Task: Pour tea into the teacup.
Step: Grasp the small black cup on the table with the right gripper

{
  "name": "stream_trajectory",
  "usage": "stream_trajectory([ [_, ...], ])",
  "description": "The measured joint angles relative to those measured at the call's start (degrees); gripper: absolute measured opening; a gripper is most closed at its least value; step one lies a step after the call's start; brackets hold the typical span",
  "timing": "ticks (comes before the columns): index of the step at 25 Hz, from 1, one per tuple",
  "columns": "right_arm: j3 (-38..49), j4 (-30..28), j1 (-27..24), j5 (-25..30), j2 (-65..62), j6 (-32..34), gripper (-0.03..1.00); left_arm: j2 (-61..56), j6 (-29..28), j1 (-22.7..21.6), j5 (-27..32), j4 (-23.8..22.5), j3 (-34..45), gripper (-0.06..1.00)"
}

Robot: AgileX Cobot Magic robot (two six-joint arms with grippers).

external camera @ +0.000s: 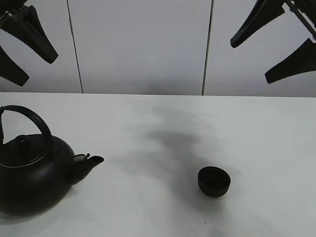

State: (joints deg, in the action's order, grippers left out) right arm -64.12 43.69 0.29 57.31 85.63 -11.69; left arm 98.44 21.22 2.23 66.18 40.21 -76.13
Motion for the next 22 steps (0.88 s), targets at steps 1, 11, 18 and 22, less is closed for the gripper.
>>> stream_trajectory([
  [1,0.00,-0.06,0.00,0.00,0.00,0.00,0.51,0.00,0.00,0.00,0.00,0.00,0.00,0.50],
  [11,0.00,-1.52,0.00,2.60,0.00,-5.07,0.51,0.00,0.00,0.00,0.00,0.00,0.00,0.50],
  [18,-0.15,-13.01,0.88,7.81,0.00,-6.00,0.51,0.00,0.00,0.00,0.00,0.00,0.00,0.50],
  [22,-3.47,-17.61,6.27,8.49,0.00,-5.71,0.51,0.00,0.00,0.00,0.00,0.00,0.00,0.50],
])
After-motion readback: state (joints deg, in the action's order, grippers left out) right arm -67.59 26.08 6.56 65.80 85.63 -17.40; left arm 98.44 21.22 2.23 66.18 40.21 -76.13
